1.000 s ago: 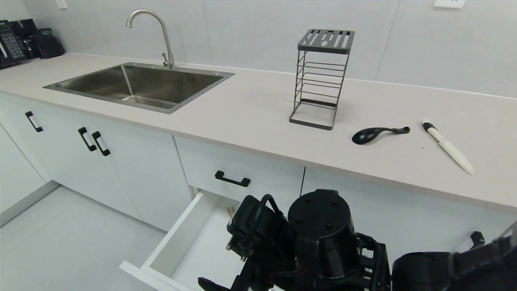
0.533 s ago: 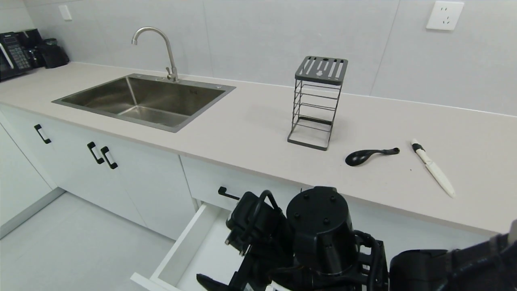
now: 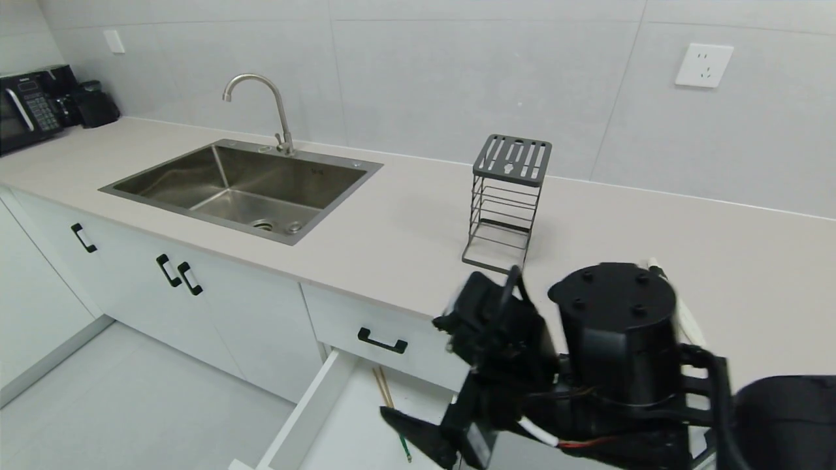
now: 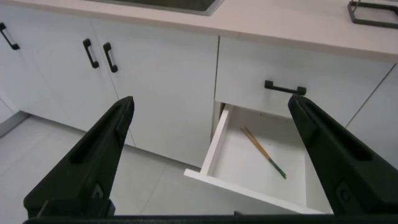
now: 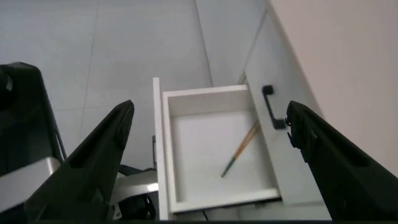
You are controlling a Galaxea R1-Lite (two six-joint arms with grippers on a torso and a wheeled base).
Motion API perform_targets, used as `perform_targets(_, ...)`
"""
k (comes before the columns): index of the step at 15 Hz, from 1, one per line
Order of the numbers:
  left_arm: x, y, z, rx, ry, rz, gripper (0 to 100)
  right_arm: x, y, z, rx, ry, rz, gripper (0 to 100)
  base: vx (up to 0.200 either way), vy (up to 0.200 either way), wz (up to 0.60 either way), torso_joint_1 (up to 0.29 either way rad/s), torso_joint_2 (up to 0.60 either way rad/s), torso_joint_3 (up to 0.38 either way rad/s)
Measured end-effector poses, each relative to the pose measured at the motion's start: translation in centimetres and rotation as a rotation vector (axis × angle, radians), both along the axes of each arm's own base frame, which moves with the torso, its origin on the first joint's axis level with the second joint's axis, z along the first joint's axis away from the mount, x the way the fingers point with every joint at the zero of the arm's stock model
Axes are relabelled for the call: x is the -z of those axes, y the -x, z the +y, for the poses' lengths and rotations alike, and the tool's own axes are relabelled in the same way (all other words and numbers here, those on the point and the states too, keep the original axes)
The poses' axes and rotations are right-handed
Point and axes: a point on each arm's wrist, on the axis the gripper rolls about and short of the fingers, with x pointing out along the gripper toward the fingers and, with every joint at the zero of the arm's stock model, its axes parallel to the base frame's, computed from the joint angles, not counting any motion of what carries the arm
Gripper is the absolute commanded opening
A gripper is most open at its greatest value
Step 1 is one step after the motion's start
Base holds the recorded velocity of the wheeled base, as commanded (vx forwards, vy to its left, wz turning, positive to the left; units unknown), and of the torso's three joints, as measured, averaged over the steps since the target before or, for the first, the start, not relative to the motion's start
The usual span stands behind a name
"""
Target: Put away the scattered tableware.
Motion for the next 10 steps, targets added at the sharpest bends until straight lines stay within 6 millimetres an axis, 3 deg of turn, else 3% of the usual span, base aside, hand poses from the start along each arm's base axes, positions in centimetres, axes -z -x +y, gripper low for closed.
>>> perform_targets(5,0.0,0.0,0.0,0.000,0.000,-0.001,100,-0.1,-1.3,-12.9,0.360,0.182,-0.037,100,0.000,0.000,0.00,0.278,-0.53,-0.256)
perform_targets(7,0.0,0.0,0.0,0.000,0.000,0.000,100,0.3,-1.2,-16.4,0.463,0.271,-0.046,100,0.000,0.000,0.00,0.061,-0.09,-0.051)
perform_targets(10,0.0,0.0,0.0,0.000,0.000,0.000,100,0.9,-1.0,-18.0,0.520,0.305,-0.033,100,0.000,0.000,0.00,0.000,0.00,0.000)
